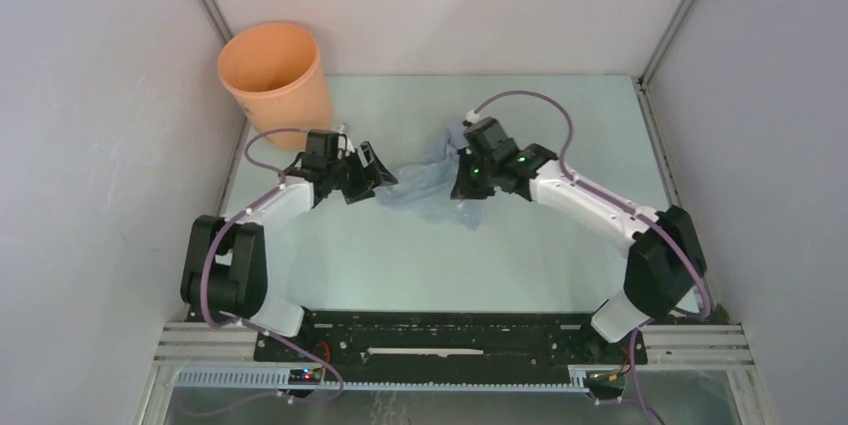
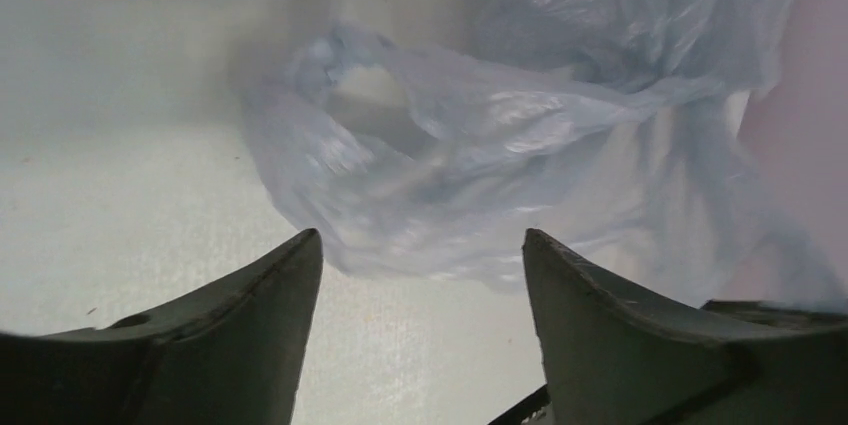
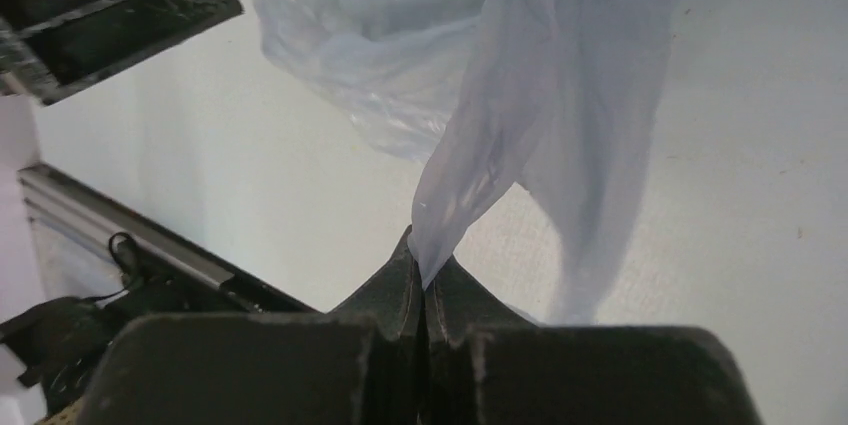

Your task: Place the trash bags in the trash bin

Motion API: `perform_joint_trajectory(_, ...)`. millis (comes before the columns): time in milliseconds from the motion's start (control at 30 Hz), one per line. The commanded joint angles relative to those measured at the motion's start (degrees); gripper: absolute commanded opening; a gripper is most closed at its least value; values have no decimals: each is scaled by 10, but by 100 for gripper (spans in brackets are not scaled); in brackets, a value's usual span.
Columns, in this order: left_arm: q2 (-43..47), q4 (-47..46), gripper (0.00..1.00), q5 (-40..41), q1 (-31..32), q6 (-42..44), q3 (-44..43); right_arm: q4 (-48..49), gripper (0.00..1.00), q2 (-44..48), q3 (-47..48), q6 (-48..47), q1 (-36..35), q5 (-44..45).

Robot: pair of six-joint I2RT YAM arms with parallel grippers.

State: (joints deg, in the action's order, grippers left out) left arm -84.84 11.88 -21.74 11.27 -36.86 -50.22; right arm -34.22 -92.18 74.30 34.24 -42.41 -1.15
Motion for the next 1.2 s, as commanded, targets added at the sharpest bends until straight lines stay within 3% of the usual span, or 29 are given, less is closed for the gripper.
perform_joint_trajectory(0,-28,-41,76,-44,-4,1,21,42,0,36,-67,-50,46,-157)
perform_joint_trajectory(133,-28,-58,80,-29,-3,-25,30,59,0,73,-114,-55,86,-232)
perform_joint_trajectory(267,-36,-110,83,-64,25,-59,58,57,0,99,-134,-55,108,-267)
perform_joint_trajectory(333,-47,-116,79,-76,53,-56,66,50,0,106,-139,-56,116,-265)
perform_joint_trajectory(433,-54,-115,70,-30,67,-59,83,63,0,124,-156,-43,136,-280)
perform_joint_trajectory(567,-51,-96,68,12,66,-51,79,62,0,142,-165,-43,154,-285)
perform_joint_trajectory(667,-24,-125,82,22,68,-83,112,59,0,151,-175,-48,165,-288)
perform_joint_trajectory(767,-43,-157,83,11,71,-91,113,66,0,163,-193,-44,173,-296)
perform_joint_trajectory(967,-106,-213,63,-26,82,-146,83,71,0,176,-209,-25,189,-308)
perform_joint_trajectory(1100,-136,-210,27,-27,85,-151,43,87,0,172,-205,35,233,-334)
perform_joint_trajectory(1167,-126,-169,7,-13,79,-141,-19,76,0,162,-182,60,253,-340)
